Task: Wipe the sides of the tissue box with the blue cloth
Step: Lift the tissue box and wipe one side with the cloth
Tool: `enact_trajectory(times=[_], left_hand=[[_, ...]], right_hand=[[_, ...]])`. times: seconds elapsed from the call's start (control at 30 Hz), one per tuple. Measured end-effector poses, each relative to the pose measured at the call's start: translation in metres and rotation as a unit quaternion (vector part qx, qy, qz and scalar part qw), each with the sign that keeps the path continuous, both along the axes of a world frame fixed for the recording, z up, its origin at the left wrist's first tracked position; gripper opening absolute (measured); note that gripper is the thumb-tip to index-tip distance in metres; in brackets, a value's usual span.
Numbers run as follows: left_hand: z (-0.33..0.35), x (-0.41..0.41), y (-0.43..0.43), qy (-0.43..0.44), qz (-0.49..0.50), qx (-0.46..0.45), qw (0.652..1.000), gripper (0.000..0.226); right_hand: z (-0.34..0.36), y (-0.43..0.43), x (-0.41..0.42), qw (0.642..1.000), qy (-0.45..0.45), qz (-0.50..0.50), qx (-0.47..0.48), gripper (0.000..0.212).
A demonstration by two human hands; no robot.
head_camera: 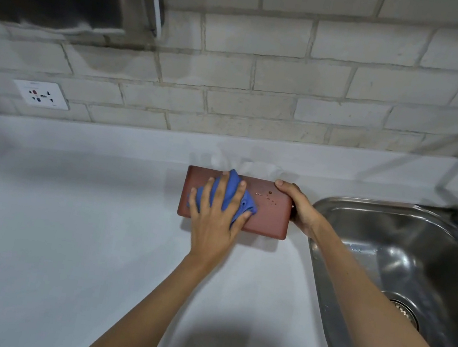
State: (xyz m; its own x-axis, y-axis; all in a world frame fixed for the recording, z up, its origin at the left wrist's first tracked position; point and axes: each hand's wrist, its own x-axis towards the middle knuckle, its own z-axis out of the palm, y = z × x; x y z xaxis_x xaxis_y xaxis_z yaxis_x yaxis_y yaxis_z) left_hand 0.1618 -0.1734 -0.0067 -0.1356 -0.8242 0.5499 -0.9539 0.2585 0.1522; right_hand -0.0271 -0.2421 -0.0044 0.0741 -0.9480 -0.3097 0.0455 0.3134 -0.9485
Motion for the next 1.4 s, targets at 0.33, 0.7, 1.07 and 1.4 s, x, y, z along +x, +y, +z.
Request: enact_trajectory(times=[0.33, 0.7, 1.07, 1.4], left_hand=[[0.020, -0.040, -0.018, 0.075, 0.058, 0.027, 0.995, 0.054], [0.018, -0.039, -0.012, 0.081, 0.100, 0.029, 0.991, 0.054], [0.010, -0.048, 0.001, 0.074, 0.088, 0.005, 0.993, 0.048], [-0.011, -0.025, 0.001, 0.045, 0.071, -0.026, 0.996, 0.056]], right_hand=[[-0.005, -0.003, -0.002, 1.000, 0.008, -0.004, 0.001, 0.097], [-0.006, -0.007, -0.002, 1.000, 0.010, 0.001, 0.013, 0.095], [-0.006, -0.008, -0.003, 1.000, 0.014, 0.001, 0.016, 0.095], [0.003, -0.004, -0.005, 0.999, 0.039, 0.012, 0.023, 0.124]])
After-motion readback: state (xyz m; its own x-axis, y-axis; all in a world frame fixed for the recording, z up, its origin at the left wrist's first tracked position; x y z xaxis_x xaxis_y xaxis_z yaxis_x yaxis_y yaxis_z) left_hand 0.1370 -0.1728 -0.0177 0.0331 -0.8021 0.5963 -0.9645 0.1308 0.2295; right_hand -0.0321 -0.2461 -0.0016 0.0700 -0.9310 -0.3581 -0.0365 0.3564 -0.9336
